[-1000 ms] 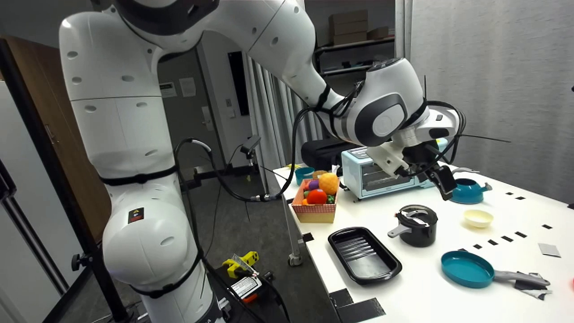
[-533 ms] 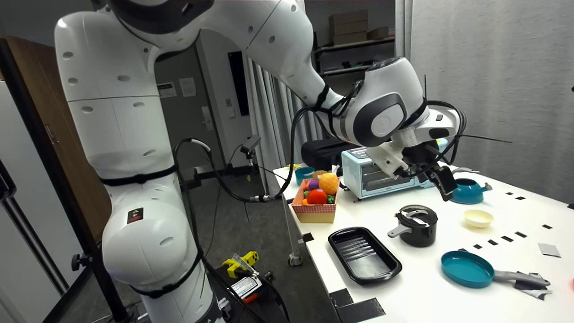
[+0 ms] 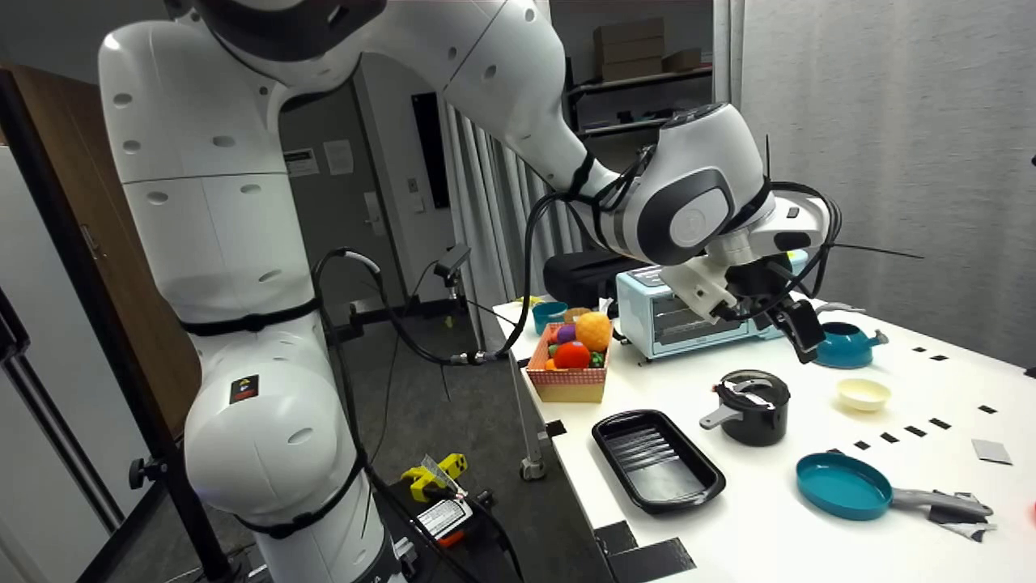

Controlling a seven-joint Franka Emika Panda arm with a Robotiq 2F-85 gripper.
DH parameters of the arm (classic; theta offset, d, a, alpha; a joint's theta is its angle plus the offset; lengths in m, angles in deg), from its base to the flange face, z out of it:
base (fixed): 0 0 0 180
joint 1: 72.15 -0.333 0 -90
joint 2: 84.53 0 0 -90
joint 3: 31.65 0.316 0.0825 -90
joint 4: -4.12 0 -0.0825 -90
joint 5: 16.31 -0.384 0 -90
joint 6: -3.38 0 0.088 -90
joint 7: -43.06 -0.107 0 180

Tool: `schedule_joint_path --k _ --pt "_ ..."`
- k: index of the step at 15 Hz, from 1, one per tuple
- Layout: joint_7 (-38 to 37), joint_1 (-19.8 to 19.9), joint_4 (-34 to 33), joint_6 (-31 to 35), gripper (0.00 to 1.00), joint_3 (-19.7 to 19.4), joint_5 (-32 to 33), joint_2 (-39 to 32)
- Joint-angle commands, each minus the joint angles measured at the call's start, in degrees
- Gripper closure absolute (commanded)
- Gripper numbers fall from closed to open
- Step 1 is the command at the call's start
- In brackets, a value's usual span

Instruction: Transfer the lid from the pan to the black pot

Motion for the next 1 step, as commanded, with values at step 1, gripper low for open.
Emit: schedule_joint_path --k 1 --pt "0.14 1.07 -0.04 -0.01 0.0 1.02 -0.03 -0.02"
